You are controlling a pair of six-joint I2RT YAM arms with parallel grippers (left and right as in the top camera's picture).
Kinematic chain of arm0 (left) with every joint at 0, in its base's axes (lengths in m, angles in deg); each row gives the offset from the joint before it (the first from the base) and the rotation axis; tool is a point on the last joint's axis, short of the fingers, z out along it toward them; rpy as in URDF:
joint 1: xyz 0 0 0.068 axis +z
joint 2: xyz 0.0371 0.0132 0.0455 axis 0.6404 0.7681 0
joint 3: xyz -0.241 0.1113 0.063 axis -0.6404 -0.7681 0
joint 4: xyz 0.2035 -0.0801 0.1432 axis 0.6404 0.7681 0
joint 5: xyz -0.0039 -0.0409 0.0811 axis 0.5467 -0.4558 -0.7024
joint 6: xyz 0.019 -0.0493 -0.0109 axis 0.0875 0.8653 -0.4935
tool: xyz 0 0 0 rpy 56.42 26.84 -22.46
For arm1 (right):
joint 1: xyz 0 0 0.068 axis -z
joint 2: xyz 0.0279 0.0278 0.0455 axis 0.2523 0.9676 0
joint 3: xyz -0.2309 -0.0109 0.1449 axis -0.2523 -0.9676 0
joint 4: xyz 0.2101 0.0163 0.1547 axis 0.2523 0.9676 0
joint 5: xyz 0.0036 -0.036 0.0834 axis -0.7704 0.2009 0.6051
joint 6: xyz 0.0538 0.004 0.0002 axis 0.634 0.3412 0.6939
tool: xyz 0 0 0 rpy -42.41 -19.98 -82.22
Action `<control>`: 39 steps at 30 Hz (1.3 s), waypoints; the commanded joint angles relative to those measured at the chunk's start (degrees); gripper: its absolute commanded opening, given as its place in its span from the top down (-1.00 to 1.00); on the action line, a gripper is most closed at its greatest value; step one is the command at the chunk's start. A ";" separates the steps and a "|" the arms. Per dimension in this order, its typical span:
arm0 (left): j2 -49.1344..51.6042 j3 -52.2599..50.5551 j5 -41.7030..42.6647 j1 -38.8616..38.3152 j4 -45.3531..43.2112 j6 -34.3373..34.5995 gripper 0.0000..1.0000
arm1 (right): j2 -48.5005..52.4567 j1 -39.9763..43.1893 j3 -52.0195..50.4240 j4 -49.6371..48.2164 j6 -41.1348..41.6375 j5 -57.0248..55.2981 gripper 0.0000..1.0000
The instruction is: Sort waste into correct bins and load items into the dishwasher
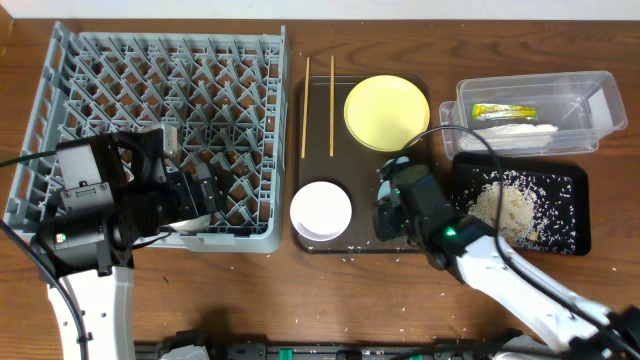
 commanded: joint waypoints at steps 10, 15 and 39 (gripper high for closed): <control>5.18 11.72 -21.53 -23.58 -2.56 3.96 -0.79 | -6.23 7.15 21.59 23.58 -2.62 0.24 -0.53; 16.13 17.31 -22.67 -31.67 -6.03 4.39 -0.73 | -8.04 15.58 31.71 33.31 -2.64 0.72 -0.45; 60.52 21.94 -28.63 -38.23 -35.65 5.88 0.04 | -8.61 24.55 33.90 42.91 -0.68 2.64 -0.90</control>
